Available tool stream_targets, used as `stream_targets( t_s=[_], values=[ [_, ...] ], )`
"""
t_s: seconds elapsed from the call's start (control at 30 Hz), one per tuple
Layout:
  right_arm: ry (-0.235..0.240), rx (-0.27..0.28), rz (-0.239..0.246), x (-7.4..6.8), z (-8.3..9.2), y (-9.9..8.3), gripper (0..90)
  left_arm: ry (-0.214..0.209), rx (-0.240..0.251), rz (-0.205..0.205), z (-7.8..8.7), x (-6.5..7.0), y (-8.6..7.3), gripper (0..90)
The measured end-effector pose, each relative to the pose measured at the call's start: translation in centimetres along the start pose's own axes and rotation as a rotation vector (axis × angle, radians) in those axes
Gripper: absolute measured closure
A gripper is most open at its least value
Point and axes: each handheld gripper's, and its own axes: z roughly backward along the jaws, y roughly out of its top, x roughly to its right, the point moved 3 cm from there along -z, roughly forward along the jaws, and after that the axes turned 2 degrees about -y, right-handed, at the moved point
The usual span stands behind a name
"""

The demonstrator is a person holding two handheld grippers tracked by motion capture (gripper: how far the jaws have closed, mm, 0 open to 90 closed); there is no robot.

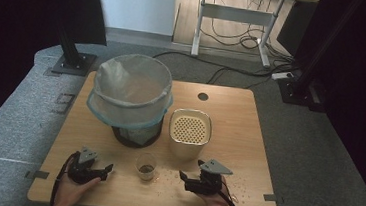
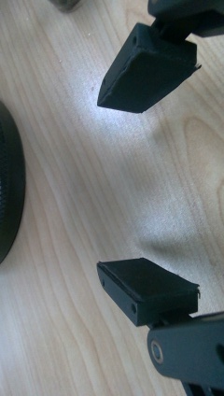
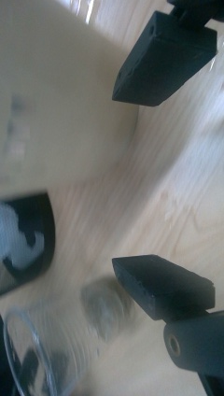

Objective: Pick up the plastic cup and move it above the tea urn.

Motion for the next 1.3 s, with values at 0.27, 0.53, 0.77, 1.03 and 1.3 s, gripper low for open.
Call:
stream_targets(
  t_s=[0.27, 0.53, 0.77, 1.03, 1.3],
  values=[
    [0.123, 0.011, 0.047, -3.7, -1.1, 0.2, 16.6, -0.01, 0.017, 0.017, 0.2, -0.1, 0.0, 20.0],
    [0.219, 0.005, 0.116, -7.3, -4.2, 0.9, 16.7, -0.009, 0.021, 0.008, 0.3, -0.1, 0.1, 20.5],
    [0.234, 0.02, 0.141, -9.4, -7.0, 2.0, 19.1, -0.007, 0.024, 0.011, 0.3, -0.3, 0.0, 20.6],
    [0.234, 0.05, 0.19, -9.8, -8.4, 2.8, 32.5, -0.009, 0.002, -0.006, 0.0, -0.3, -0.1, 20.7],
    [0.24, 0.113, 0.151, -8.4, -5.3, 4.0, 34.1, -0.01, -0.003, -0.021, -0.1, 0.1, -0.2, 20.6]
  ],
)
